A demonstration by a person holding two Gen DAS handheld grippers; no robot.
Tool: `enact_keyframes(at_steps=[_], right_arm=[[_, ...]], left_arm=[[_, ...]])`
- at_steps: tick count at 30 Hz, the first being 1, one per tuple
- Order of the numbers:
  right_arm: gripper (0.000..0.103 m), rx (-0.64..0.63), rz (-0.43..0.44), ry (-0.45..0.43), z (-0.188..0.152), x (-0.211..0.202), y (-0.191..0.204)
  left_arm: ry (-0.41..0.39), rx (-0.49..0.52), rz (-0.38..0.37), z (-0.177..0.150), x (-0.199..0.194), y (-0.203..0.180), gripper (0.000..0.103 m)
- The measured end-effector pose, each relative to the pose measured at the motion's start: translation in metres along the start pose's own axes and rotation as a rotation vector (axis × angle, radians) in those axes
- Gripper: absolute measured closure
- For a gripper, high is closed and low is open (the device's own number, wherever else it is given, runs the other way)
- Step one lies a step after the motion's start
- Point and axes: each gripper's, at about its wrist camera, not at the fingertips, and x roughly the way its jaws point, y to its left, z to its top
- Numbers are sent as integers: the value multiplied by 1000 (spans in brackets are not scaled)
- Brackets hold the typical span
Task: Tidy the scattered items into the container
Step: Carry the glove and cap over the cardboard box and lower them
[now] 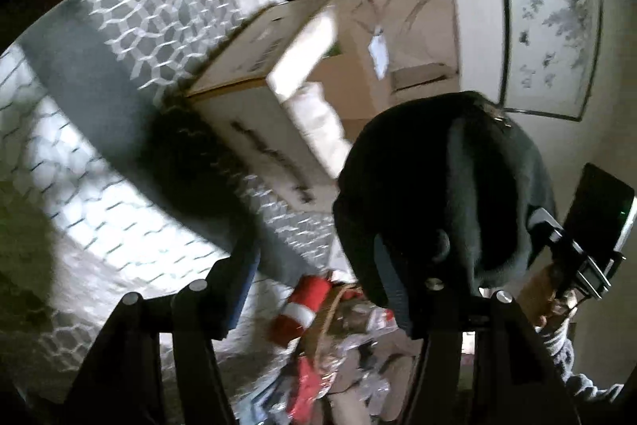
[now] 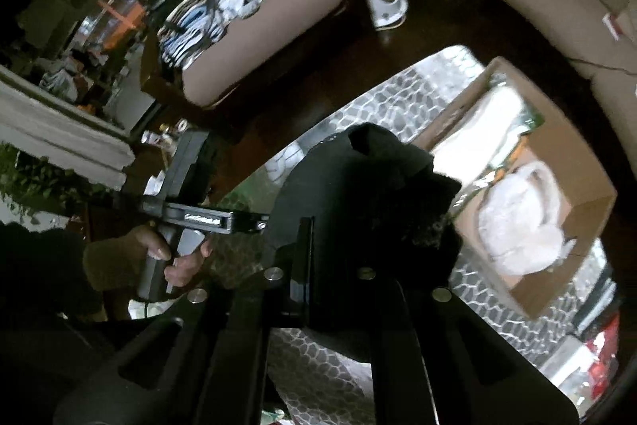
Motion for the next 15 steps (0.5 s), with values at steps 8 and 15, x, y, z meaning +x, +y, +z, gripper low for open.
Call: enact_keyframes(at_steps=[8, 15], right_arm=[[96, 98, -32, -82, 36, -26, -54], [96, 261, -13, -171, 73, -3, -132]], left_arm=[[-84, 70, -63, 52, 14, -46, 42], [-132, 133, -51, 105, 43, -73, 38]])
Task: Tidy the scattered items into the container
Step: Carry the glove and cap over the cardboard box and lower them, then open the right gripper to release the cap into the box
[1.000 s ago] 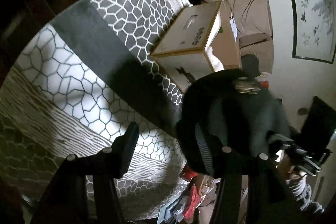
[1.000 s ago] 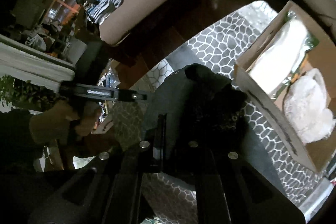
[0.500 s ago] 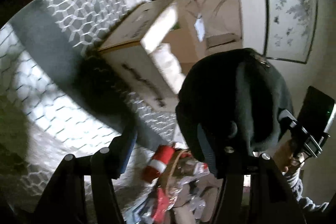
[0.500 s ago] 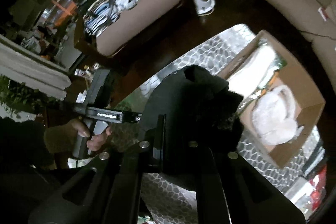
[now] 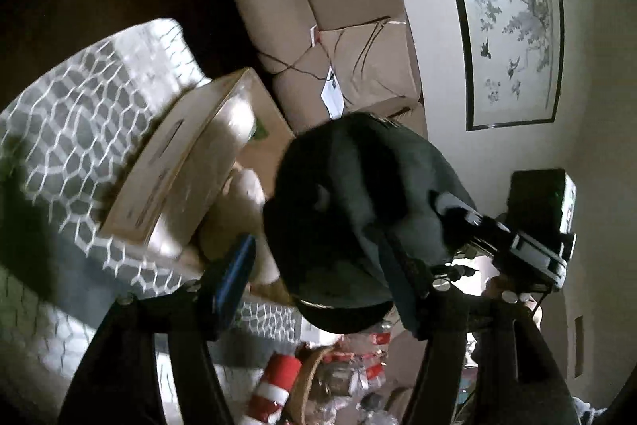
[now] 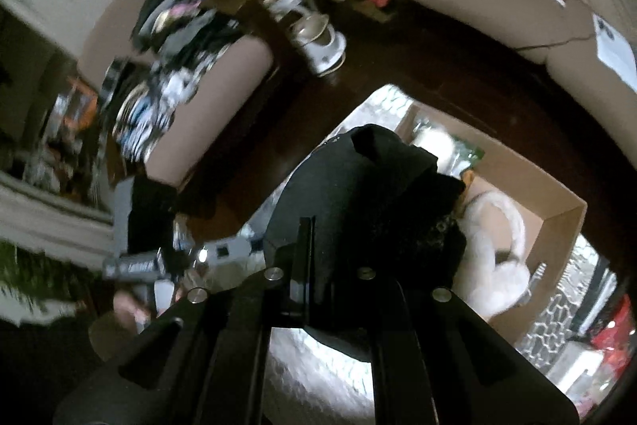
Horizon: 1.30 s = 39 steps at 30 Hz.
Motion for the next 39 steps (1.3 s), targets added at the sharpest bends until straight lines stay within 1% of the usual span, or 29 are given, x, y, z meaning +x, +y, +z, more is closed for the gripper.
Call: enact_keyframes(at_steps=[3, 6, 10, 12, 14, 15, 17, 18, 19, 21, 22, 23, 24, 25, 26, 27, 28, 29, 31, 32, 34, 35, 37, 39], right_arm=[[96, 82, 25, -37, 16, 16, -26], [96, 185, 81, -81, 24, 33, -55], [96, 372, 192, -169, 13, 55, -109], [96, 497, 243, -211, -8, 67, -145], [96, 647, 265, -256, -43, 80, -190], [96, 696, 251, -273, -60, 84, -208], [92, 782, 171, -285, -96, 92, -247], [91, 815, 131, -285, -112, 94, -264], [86, 839, 99, -283, -125, 95, -279], [80, 842, 24, -265, -141, 94, -297], [82, 829, 18, -253, -144, 95, -302], [82, 813, 21, -239, -144, 95, -301], [74, 786, -16, -214, -141, 95, -298], [63, 749, -99, -173, -137, 95, -293], [63, 709, -160, -135, -133, 95, -288], [63, 674, -194, -113, -130, 94, -282], [61, 650, -224, -111, -128, 89, -275], [61, 630, -237, -124, -127, 83, -269], [61, 598, -262, -179, -127, 65, -260], [61, 592, -250, -219, -128, 55, -261], [60, 584, -171, -302, -125, 44, -263], [60, 587, -140, -318, -120, 44, -267], [60, 605, -103, -304, -103, 57, -275], [60, 627, -93, -282, -87, 73, -280]], left_arm=[[2, 4, 12, 13, 21, -2, 38], [-10, 9, 21, 20, 33, -5, 38], [-7, 32, 55, 24, 52, -6, 38], [11, 45, 84, 24, 67, -6, 38], [43, 64, 112, 22, 86, -8, 38], [67, 76, 130, 21, 98, -11, 38], [126, 113, 159, 16, 126, -16, 38], [161, 138, 188, 12, 140, -19, 38], [203, 170, 224, 6, 157, -23, 38], [270, 229, 285, -5, 182, -29, 38], [304, 268, 322, -12, 195, -32, 38], [331, 302, 355, -18, 206, -35, 38], [354, 334, 379, -24, 215, -38, 38], [371, 369, 400, -30, 223, -41, 38], [380, 391, 418, -33, 228, -42, 38], [385, 404, 433, -35, 231, -43, 39], [390, 407, 444, -36, 234, -42, 38], [394, 399, 450, -36, 237, -41, 38], [388, 379, 456, -35, 238, -38, 38], [382, 372, 456, -34, 238, -38, 38], [376, 364, 458, -32, 241, -37, 38], [374, 371, 461, -31, 243, -37, 38], [366, 391, 474, -30, 251, -37, 38], [365, 405, 481, -31, 260, -39, 36]])
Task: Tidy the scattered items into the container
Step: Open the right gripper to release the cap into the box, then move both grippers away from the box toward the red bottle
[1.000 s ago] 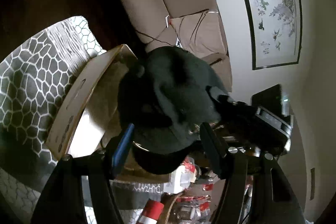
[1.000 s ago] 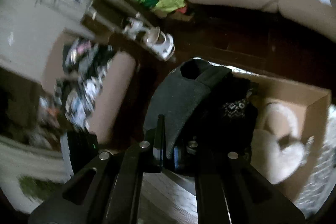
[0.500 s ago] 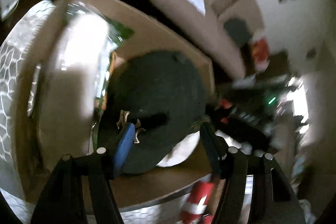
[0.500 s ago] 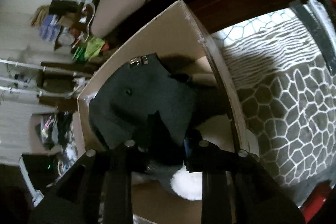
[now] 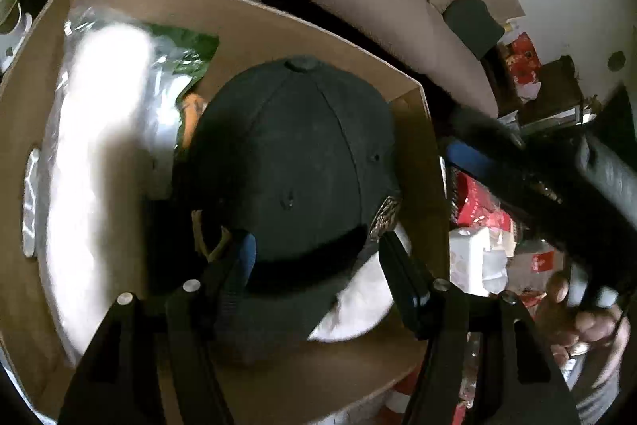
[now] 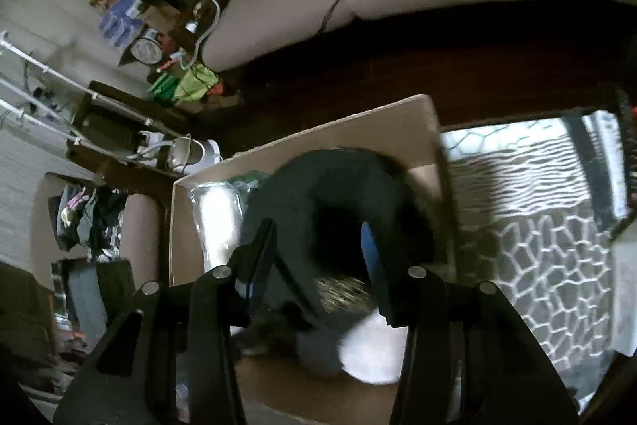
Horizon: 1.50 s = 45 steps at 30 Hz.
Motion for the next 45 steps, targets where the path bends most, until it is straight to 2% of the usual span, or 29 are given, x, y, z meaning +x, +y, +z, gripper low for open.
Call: enact_keyframes(at_steps=[2, 4, 6, 7, 9, 12, 14, 17, 19, 22, 26, 30, 34, 45], right_arm=[[60, 2, -2, 1, 12, 12, 11], [51, -31, 26, 25, 23, 29, 23], [50, -85, -69, 141, 22, 60, 27], [55, -106, -127, 201, 19, 73, 27], [55, -107, -153, 248, 13, 84, 21], [54, -97, -136, 201, 14, 67, 19], [53, -68, -56, 139, 9, 38, 17], [53, -74, 37, 52, -14, -11, 16], [51, -100, 54, 12, -44, -42, 12], [51, -97, 59, -5, -87, -68, -2], [51, -98, 31, -22, -135, -88, -13], [51, -86, 12, -16, -166, -104, -13], [51, -104, -24, -22, -181, -115, -5], [51, -160, -90, -73, -182, -140, 42]], left_arm=[[15, 22, 12, 3, 6, -7, 36], [45, 32, -15, 2, 4, -9, 36], [34, 5, -19, 0, -11, 1, 36], [17, -28, -28, -2, -24, 10, 36], [-9, -98, -67, -6, -48, 31, 36], [-57, -198, -94, -15, -85, 62, 36], [-90, -225, -109, -23, -106, 74, 36], [-114, -178, -113, -38, -131, 75, 35], [-122, -119, -80, -48, -132, 62, 35], [-97, -12, 7, -62, -123, 40, 35], [-63, 101, 156, -77, -108, 29, 35], [-59, 227, 319, -85, -100, 15, 35], [-58, 249, 379, -85, -105, 6, 35], [-79, 271, 430, -91, -141, -16, 35]])
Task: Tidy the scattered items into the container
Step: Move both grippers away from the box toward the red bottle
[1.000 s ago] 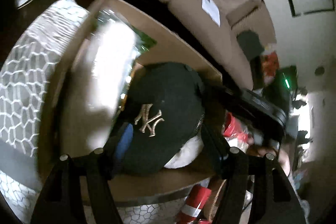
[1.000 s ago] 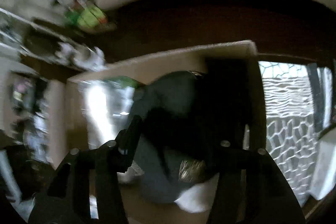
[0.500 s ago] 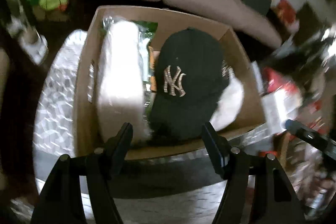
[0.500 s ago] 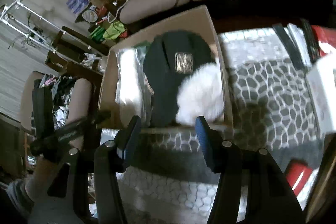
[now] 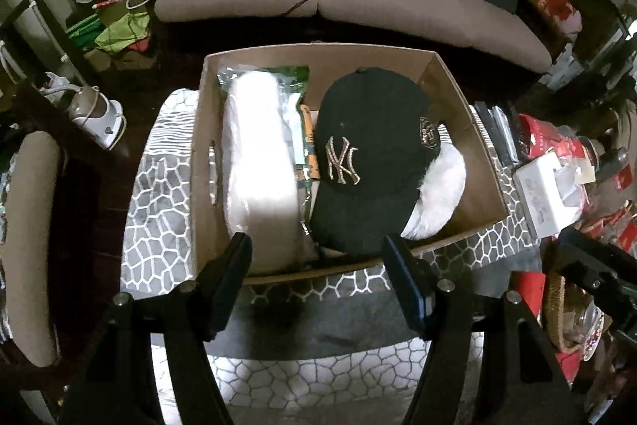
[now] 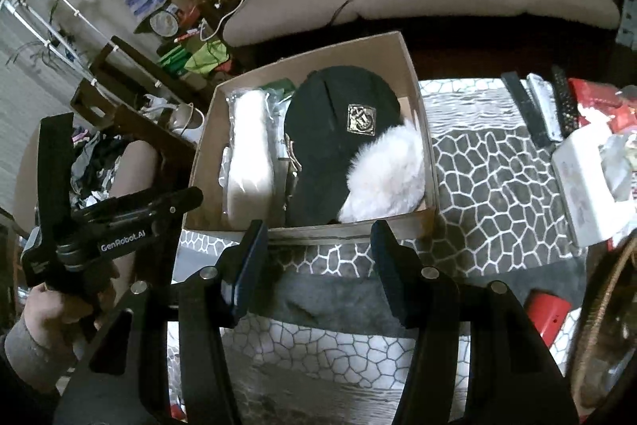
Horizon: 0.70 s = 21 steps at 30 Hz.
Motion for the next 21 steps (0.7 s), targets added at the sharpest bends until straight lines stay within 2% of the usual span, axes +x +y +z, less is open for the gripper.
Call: enact_keyframes(at_steps=[11, 15, 20, 21], right_arm=[[51, -40, -1, 12, -25, -15, 17], [51, -70, -27, 22, -39, -22, 17], [48, -13, -68, 40, -66, -36, -15], [42, 19, -72, 44, -74, -42, -30]], left_arm=[[-11, 42, 5, -7, -21, -11, 35], [-8, 54, -5, -10, -25, -18, 35], [15, 82, -67, -37, -21, -36, 35], [21, 96, -90, -47, -20, -42, 35]])
